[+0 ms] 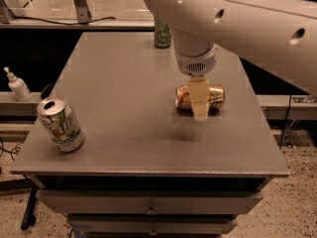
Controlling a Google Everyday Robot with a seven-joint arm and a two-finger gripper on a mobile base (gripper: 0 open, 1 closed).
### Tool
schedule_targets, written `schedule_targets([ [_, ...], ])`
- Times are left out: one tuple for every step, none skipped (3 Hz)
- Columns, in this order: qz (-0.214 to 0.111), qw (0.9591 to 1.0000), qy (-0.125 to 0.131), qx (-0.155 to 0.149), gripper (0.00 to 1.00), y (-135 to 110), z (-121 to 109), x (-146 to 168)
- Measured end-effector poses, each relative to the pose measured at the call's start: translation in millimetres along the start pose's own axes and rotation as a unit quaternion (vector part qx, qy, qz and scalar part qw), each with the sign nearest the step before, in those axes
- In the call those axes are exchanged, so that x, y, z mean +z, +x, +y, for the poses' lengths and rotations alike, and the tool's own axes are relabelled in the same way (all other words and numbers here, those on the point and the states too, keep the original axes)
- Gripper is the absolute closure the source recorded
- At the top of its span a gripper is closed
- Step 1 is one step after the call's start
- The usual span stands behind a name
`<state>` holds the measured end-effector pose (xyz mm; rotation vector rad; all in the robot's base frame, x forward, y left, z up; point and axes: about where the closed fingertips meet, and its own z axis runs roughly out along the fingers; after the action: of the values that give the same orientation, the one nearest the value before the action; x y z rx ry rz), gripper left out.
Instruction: Knock orange can over
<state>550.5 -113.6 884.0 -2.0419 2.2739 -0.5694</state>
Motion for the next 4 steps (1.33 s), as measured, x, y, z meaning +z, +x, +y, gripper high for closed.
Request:
schedule_targets([
  [-0.019,0.9997,0.001,0.012,0.0,3.5,-2.4,-8.1],
  [-0.079,0.9963,0.005,0.034,0.0,23.8,-10.6,-23.6],
  [-0.156,0.986,0.021,0.057,0.0,65.5,-19.8,-48.5],
  [-0.242,0.968,0.02,0.064,0.0,118.4,-18.3,-79.4],
])
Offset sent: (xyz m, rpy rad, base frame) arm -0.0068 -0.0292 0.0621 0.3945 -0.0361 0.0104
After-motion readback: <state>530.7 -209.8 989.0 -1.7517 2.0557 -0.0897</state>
